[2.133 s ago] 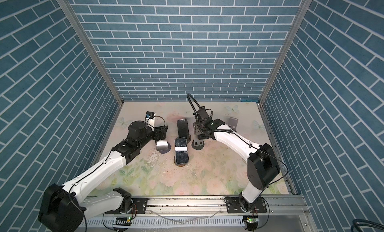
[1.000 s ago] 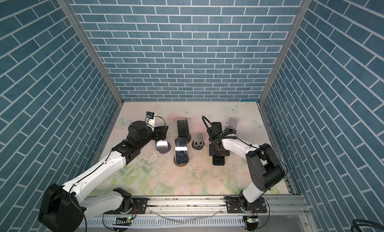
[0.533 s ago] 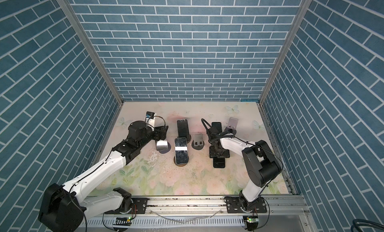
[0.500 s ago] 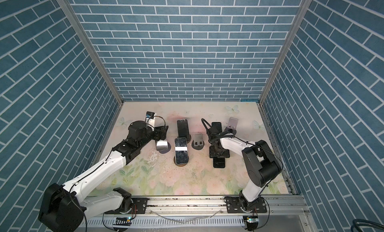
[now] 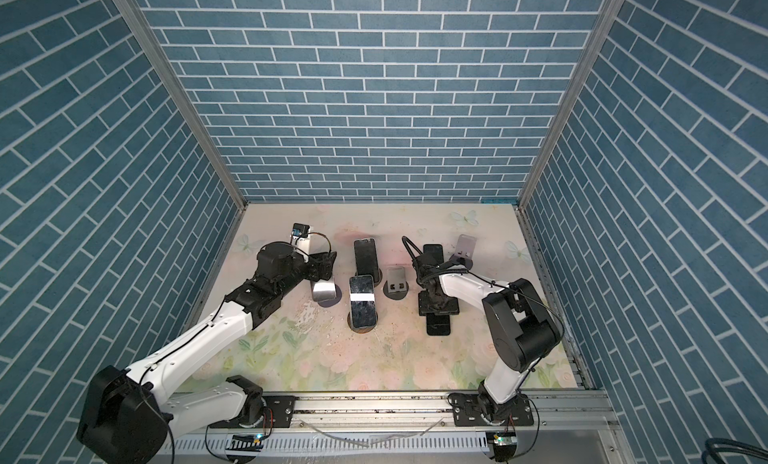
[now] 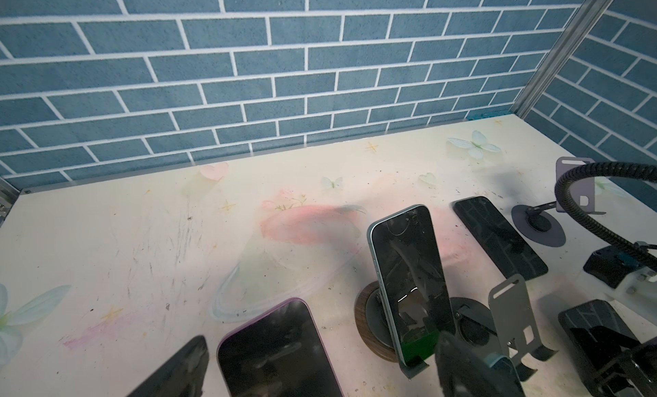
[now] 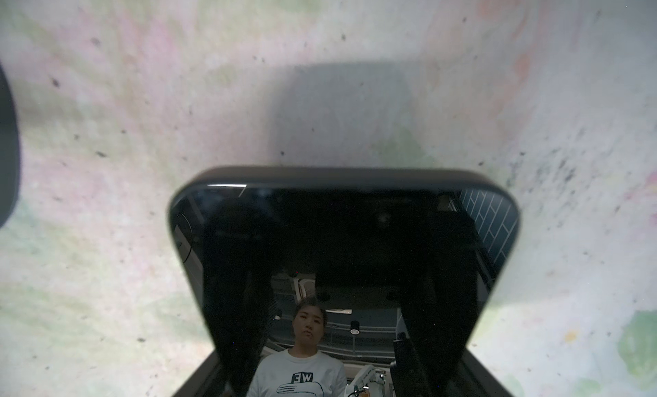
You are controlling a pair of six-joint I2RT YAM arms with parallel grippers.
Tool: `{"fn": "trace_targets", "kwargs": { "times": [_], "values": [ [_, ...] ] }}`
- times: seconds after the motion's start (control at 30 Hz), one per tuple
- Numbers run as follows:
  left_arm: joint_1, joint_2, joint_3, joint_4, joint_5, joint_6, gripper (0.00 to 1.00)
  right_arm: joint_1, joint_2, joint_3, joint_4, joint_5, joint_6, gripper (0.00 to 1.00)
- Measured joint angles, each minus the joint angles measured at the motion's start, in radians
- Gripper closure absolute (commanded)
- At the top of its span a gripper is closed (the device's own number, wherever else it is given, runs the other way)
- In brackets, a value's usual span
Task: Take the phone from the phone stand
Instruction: 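Lower the held phone flat onto the table nearer the robot, then open the right gripper and release the phone on the table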
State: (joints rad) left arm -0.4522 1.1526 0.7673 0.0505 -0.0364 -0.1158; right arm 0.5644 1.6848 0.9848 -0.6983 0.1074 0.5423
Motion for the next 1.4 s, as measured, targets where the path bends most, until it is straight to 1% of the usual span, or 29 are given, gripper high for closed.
{"fn": "trace_targets", "kwargs": {
  "times": [0.83,1.4],
  "values": [
    [0.0,0.021,-0.005,0.0,0.0,0.0,0.0,0.0,0.002,0.001,0.0,-0.004,0.0,0.21],
    [0.0,0.022,-0.009,0.0,-0.005,0.001,0.0,0.0,0.023,0.028,-0.009,-0.003,0.0,0.16]
  ]
}}
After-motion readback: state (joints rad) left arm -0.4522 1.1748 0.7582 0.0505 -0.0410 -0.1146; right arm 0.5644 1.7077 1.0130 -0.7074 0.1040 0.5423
